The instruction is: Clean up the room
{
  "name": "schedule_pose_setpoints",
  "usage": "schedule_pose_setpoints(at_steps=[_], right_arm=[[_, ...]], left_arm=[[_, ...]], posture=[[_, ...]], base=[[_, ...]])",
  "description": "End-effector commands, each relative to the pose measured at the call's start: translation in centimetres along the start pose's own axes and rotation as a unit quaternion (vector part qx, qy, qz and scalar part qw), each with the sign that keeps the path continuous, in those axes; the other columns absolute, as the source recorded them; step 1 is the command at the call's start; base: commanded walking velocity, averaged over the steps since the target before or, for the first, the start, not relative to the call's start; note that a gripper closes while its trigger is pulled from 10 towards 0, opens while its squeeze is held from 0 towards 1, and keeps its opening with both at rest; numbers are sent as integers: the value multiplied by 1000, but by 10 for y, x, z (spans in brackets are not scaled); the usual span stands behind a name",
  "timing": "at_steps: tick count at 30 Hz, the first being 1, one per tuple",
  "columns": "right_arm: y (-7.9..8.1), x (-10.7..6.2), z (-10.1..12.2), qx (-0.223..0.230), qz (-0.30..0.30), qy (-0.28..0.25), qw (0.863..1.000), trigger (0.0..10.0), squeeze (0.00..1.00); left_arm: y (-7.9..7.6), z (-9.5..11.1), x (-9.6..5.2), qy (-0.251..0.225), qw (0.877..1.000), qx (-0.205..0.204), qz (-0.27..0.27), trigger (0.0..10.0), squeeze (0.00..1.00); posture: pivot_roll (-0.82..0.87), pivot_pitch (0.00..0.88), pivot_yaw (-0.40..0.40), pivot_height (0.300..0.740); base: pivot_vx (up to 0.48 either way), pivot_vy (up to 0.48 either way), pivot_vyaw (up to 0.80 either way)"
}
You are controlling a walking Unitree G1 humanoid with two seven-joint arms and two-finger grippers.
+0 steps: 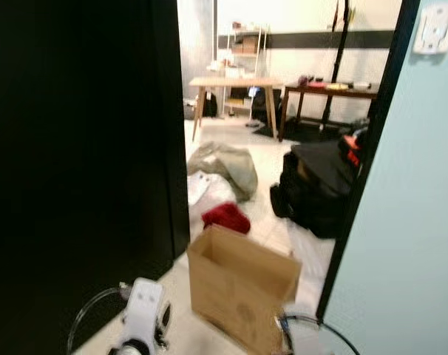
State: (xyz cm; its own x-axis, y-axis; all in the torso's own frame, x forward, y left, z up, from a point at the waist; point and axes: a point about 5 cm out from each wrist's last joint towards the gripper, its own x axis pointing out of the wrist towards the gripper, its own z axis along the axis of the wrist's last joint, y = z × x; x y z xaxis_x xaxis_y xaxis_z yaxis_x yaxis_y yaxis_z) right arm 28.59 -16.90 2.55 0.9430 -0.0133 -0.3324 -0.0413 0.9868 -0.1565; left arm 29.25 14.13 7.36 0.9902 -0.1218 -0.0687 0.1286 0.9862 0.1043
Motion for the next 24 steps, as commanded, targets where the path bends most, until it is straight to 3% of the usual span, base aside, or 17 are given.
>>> schedule_pose_setpoints(at_steps=[1, 24], right_arm=[[11, 0, 0, 6, 15, 0, 1000, 10000, 0], [11, 0, -1, 10, 12, 3, 1000, 10000, 0]], left_arm=[[8, -4, -2, 7, 1000, 4, 11, 10000, 0], [10, -4, -3, 7, 1000, 5, 12, 10000, 0]], posture=[[15, 60, 2, 740], [19, 68, 1, 740]], base=[[300, 0, 0], [302, 0, 0]])
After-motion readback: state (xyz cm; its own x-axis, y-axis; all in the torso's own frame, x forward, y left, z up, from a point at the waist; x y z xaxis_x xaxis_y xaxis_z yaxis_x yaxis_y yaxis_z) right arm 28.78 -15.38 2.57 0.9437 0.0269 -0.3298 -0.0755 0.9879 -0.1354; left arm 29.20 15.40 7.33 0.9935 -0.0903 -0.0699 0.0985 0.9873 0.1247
